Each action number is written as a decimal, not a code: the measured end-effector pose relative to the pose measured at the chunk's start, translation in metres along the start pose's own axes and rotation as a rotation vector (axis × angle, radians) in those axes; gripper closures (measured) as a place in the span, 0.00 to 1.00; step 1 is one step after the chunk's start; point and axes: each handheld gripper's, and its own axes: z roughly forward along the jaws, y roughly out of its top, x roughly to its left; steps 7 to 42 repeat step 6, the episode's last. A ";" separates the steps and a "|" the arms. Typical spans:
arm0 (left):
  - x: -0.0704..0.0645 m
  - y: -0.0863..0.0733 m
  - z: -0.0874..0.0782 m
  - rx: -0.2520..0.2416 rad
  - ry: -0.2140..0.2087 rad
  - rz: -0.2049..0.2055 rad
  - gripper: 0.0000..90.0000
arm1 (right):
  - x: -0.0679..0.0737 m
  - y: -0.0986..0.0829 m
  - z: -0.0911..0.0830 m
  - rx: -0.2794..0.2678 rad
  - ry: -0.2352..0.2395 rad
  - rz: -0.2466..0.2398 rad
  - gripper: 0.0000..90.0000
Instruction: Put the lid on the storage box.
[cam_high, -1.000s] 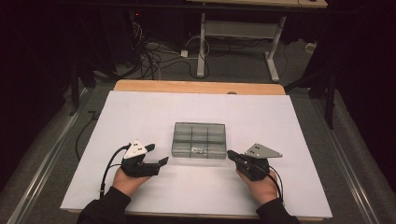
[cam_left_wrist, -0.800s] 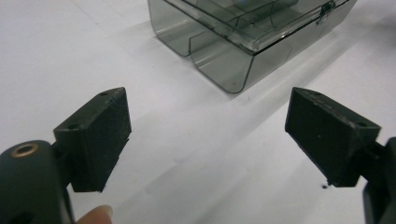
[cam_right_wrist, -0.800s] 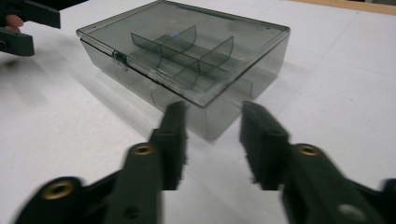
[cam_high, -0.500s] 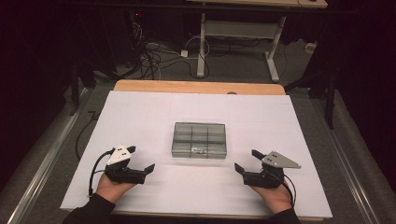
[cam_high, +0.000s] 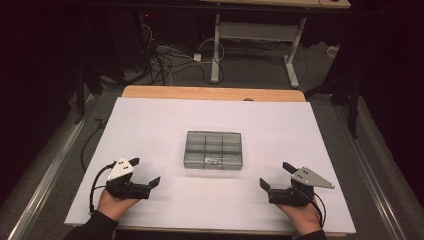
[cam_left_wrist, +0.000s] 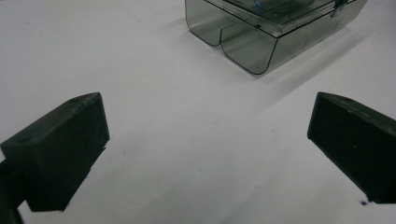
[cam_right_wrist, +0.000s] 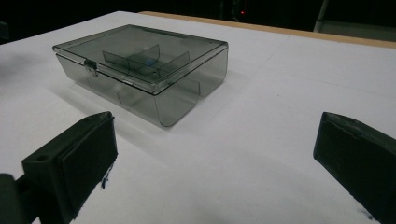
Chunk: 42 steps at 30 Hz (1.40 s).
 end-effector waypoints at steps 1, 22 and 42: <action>0.000 0.000 0.000 -0.001 0.001 -0.002 0.00 | 0.001 0.000 0.000 -0.002 0.001 -0.003 0.00; 0.000 0.001 -0.003 -0.013 0.010 -0.008 0.00 | -0.001 -0.002 -0.001 -0.006 -0.007 0.001 0.00; 0.000 0.001 -0.003 -0.013 0.010 -0.008 0.00 | -0.001 -0.002 -0.001 -0.006 -0.007 0.001 0.00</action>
